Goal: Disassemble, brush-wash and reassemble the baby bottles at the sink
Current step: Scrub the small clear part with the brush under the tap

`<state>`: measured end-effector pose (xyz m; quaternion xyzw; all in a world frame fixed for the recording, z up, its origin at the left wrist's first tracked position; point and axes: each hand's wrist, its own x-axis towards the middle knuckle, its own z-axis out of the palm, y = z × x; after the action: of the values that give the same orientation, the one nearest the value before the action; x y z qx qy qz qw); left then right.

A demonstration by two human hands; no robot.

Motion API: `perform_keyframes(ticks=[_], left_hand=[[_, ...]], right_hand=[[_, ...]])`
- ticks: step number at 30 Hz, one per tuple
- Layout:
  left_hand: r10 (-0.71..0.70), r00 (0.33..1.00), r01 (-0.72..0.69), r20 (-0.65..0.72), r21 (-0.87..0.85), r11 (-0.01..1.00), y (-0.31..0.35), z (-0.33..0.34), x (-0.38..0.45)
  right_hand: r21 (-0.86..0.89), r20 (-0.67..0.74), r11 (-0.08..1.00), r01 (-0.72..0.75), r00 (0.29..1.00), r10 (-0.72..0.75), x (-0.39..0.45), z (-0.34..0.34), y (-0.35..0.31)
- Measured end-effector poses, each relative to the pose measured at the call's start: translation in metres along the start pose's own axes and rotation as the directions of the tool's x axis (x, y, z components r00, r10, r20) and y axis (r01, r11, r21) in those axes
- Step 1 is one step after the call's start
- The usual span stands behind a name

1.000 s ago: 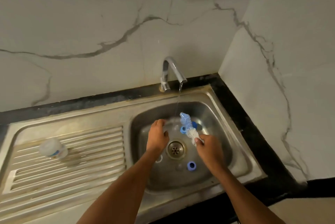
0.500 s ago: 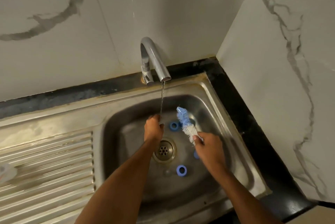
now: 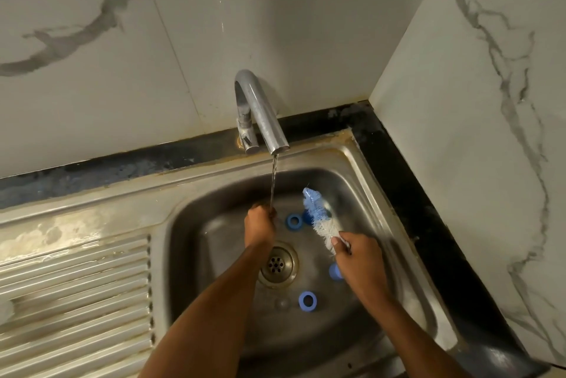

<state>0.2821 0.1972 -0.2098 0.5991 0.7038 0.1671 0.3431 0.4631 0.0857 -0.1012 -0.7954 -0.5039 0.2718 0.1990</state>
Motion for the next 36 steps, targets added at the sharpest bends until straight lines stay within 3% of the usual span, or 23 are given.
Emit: perform_keyframes(ticks=[5,11,14,17,20,22,24,27,31,36], left_hand=[[-0.098,0.992,0.091,-0.082,-0.086,0.992,0.003,-0.02,-0.009],[-0.134,0.977,0.097,-0.165,-0.215,0.972,-0.004,-0.05,-0.028],[-0.193,0.955,0.107,-0.227,-0.343,0.933,-0.002,-0.066,-0.035],[-0.278,0.943,0.157,-0.183,-0.49,0.858,0.004,-0.081,-0.042],[-0.416,0.907,0.272,-0.06,-0.67,0.69,0.013,-0.096,-0.047],[-0.456,0.883,0.325,0.108,-0.843,0.429,0.025,-0.107,-0.051],[-0.421,0.87,0.366,0.255,-0.908,0.206,0.038,-0.119,-0.056],[-0.321,0.852,0.435,0.414,-0.901,-0.008,0.059,-0.13,-0.059],[-0.198,0.833,0.496,0.516,-0.856,-0.142,0.088,-0.132,-0.062],[-0.121,0.83,0.532,0.544,-0.838,-0.121,0.102,-0.133,-0.066]], right_hand=[[0.018,0.014,0.999,0.03,0.999,-0.03,-0.008,-0.004,-0.006],[0.04,0.144,0.989,0.143,0.979,-0.148,-0.026,-0.003,-0.03],[0.053,0.122,0.98,0.191,0.973,-0.196,-0.03,-0.006,-0.044],[0.08,0.09,0.973,0.215,0.971,-0.222,-0.034,-0.014,-0.052],[0.073,0.096,0.971,0.226,0.968,-0.233,-0.041,-0.017,-0.048],[0.039,0.093,0.976,0.216,0.971,-0.219,-0.046,-0.016,-0.038],[0.009,0.076,0.982,0.187,0.979,-0.187,-0.053,-0.017,-0.031],[-0.021,0.028,0.989,0.144,0.989,-0.143,-0.066,-0.024,-0.031],[-0.006,-0.008,0.993,0.119,0.993,-0.119,-0.076,-0.034,-0.036],[0.049,-0.013,0.996,0.075,0.997,-0.075,-0.085,-0.039,-0.037]])
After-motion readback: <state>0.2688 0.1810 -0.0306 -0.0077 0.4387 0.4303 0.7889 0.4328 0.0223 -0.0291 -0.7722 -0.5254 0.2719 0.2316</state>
